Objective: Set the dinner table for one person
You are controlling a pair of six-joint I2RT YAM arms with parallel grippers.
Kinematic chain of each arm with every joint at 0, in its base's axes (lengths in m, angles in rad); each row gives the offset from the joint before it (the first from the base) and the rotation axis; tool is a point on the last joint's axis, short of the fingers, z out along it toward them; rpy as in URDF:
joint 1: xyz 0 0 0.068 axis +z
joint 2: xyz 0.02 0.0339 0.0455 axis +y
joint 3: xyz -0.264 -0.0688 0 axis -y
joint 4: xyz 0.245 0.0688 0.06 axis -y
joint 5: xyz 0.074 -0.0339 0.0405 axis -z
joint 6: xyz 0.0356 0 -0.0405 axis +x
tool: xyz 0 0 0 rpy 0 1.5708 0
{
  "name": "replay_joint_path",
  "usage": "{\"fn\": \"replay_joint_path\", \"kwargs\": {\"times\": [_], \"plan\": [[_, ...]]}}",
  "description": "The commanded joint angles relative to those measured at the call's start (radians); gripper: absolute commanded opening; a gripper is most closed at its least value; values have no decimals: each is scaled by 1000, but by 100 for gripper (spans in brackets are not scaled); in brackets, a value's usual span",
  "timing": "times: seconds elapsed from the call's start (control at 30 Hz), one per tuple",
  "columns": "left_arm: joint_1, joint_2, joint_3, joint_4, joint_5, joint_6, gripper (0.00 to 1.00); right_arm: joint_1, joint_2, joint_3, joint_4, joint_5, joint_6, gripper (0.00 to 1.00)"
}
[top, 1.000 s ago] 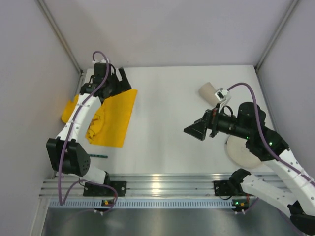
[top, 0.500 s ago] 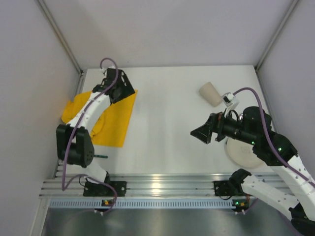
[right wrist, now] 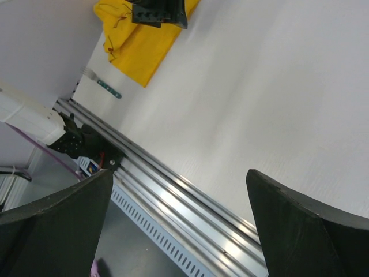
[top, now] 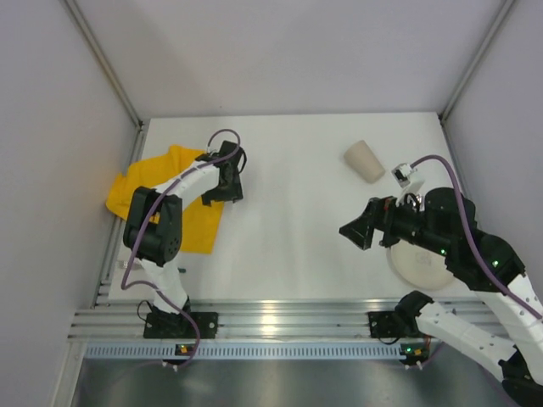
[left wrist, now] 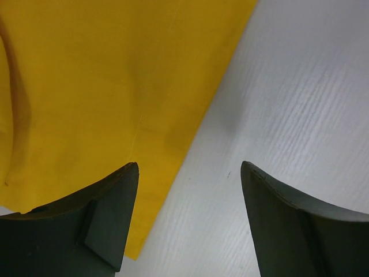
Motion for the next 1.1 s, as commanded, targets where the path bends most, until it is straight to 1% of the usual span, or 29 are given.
{"fn": "replay_joint_path", "kwargs": {"times": [0.0,0.13,0.23,0.4,0.43,0.47,0.5,0.57,0.6,0.63,0.67,0.73,0.8,0.87,0.9,0.97,1.0,1.03,1.07], "plan": [[11,57,24,22,-27,52,77,8,-1,52,-41,56,-17,100],[45,141,47,34,-17,68,76,8,10,53,-43,82,-26,99],[83,172,65,50,5,72,75,8,30,50,-44,91,-29,100],[159,222,94,60,46,86,66,8,83,41,-37,86,-36,100],[177,238,99,65,49,92,61,8,93,40,-32,86,-34,100],[189,251,99,71,62,104,51,8,108,41,-27,83,-37,100],[192,252,100,76,69,110,51,8,116,43,-24,80,-37,100],[197,267,97,82,85,129,34,10,131,41,-17,80,-37,100],[200,276,99,89,114,135,27,8,136,37,-14,80,-37,100],[199,281,100,91,123,138,6,7,139,32,-11,83,-34,100],[199,285,105,90,134,131,0,8,140,27,-4,83,-29,100],[197,281,126,73,190,112,0,8,139,18,0,91,-25,100],[180,243,128,97,267,92,0,8,134,12,6,102,-19,100],[159,224,157,99,296,68,0,8,127,4,15,108,-16,100],[131,218,177,96,302,54,0,8,122,3,17,109,-17,100],[99,218,252,79,336,3,0,8,116,3,17,119,-20,100],[53,225,283,68,336,-15,0,7,114,4,16,122,-22,100],[30,233,354,35,338,-33,0,8,111,6,9,123,-26,100],[4,242,390,22,338,-82,0,7,105,9,6,125,-28,100]]}}
